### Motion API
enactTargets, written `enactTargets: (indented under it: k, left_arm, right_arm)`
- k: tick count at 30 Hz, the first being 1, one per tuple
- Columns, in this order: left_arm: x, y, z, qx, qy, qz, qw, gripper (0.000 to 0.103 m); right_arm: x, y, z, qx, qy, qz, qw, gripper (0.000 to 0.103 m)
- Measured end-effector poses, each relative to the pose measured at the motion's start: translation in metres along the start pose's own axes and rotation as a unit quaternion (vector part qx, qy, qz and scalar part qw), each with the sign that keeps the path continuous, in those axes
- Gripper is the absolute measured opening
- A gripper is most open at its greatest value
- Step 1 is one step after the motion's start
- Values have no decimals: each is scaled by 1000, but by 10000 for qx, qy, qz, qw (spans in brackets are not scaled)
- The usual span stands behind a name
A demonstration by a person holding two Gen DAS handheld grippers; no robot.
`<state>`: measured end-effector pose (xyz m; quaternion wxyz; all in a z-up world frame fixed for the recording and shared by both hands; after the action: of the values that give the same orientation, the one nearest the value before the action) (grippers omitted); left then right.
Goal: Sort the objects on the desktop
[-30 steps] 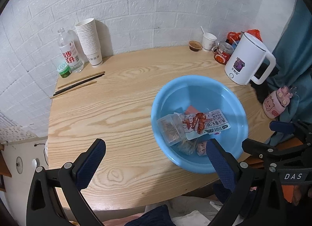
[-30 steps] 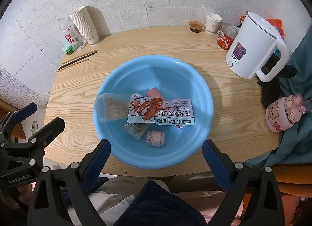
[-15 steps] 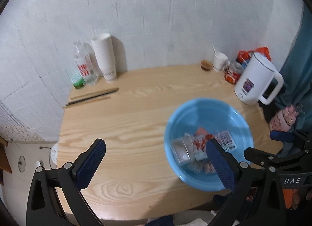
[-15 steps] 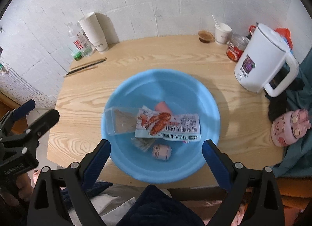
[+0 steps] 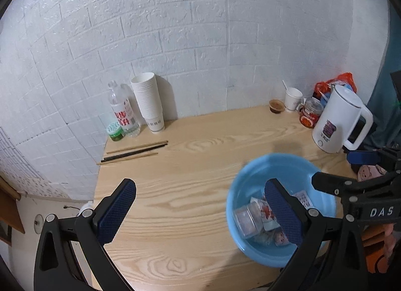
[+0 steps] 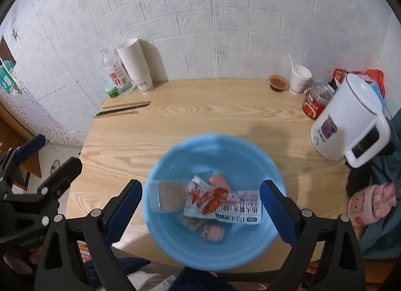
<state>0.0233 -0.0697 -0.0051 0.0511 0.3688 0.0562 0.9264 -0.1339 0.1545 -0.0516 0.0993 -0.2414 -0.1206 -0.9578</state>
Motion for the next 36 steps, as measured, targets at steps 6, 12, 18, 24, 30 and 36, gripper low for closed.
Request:
enactTargets:
  k: [6,12,18,24,30,36]
  left_arm:
    - [10,11,0,48,-112,234,9997,103]
    - [10,10,-5,76,-34,237,9997,103]
    - [10,9,-7,61,-21,224,9997,103]
    - [10,4,-9,-33,-23,239,9997,103]
    - [10,3,-12,-39,63,278,9996,103]
    - [10,-1,-15,-39,122,284,9995,103]
  right_arm:
    - [15,5,0,61,-77,-3,10000,96]
    - [18,5,-4,96,-23,-21,9999,96]
    - [19,3,-6,82,-6,-41,10000,96]
    - [18,1,-10,76,45,-46,10000,96]
    - [17,-2,-13,54,72,-69,9999,96]
    - [16,-4,-13,58,85,-72,9999,96]
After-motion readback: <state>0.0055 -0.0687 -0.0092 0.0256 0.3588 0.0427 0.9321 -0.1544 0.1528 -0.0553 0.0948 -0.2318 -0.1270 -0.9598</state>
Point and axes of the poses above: each gripper's, at about its wrist camera, not at the fingertips, and z roughly against the way its jaws point, y to its left, x to its top, the point moved 5 cm from there along -z, roughly the way its jaws point, and after that the axes turned 7 degrees about -z, right-handed, at the moved point
